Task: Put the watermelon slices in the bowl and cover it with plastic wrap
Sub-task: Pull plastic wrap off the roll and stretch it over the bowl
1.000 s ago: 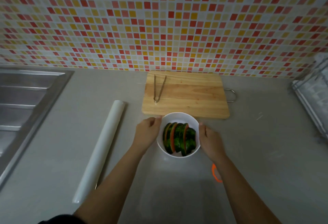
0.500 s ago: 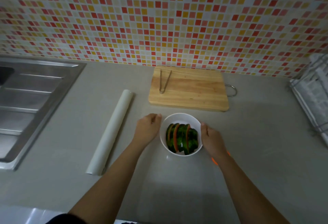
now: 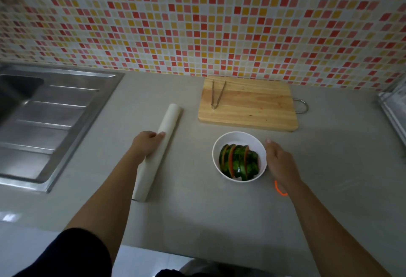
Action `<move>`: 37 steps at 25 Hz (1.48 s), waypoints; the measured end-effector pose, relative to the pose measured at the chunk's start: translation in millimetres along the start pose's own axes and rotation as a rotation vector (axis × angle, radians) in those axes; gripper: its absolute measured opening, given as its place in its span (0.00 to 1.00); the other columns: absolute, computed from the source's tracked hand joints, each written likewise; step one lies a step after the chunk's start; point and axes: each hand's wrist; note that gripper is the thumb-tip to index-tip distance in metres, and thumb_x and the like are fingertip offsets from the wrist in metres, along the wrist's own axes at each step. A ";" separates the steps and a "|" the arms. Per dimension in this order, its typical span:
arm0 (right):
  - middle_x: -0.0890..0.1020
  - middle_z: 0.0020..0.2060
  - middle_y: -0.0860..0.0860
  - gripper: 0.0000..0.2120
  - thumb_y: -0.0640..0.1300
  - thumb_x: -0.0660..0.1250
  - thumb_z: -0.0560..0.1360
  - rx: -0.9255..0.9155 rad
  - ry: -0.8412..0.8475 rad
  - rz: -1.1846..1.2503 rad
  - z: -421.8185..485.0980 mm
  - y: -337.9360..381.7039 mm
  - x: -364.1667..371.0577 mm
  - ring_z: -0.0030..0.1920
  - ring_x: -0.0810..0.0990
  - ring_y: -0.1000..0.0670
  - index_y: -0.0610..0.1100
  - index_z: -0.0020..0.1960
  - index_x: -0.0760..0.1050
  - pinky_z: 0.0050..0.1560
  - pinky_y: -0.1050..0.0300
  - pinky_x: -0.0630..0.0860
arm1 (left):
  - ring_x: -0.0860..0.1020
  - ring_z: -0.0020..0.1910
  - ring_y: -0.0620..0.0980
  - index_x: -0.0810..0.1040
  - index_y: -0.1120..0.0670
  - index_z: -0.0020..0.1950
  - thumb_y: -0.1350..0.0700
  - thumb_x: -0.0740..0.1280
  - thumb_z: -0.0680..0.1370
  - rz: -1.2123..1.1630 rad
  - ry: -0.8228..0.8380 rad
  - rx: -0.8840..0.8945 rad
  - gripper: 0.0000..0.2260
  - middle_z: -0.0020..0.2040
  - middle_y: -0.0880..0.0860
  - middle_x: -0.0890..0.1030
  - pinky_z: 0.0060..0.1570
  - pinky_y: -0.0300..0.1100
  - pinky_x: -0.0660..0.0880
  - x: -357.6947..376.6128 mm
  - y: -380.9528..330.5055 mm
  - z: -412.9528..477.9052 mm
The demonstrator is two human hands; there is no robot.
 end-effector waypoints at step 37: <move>0.79 0.38 0.57 0.06 0.49 0.62 0.76 -0.365 -0.120 0.497 -4.1 166.6 -76.3 0.40 0.77 0.58 0.50 0.44 0.75 0.43 0.62 0.72 | 0.80 0.52 0.46 0.75 0.48 0.61 0.43 0.65 0.75 -0.835 -0.020 0.536 0.17 0.53 0.47 0.81 0.52 0.46 0.77 69.2 -177.2 -156.4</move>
Point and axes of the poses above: each hand's wrist, its own z-axis towards the middle knuckle, its own x-axis out of the palm, y = z × x
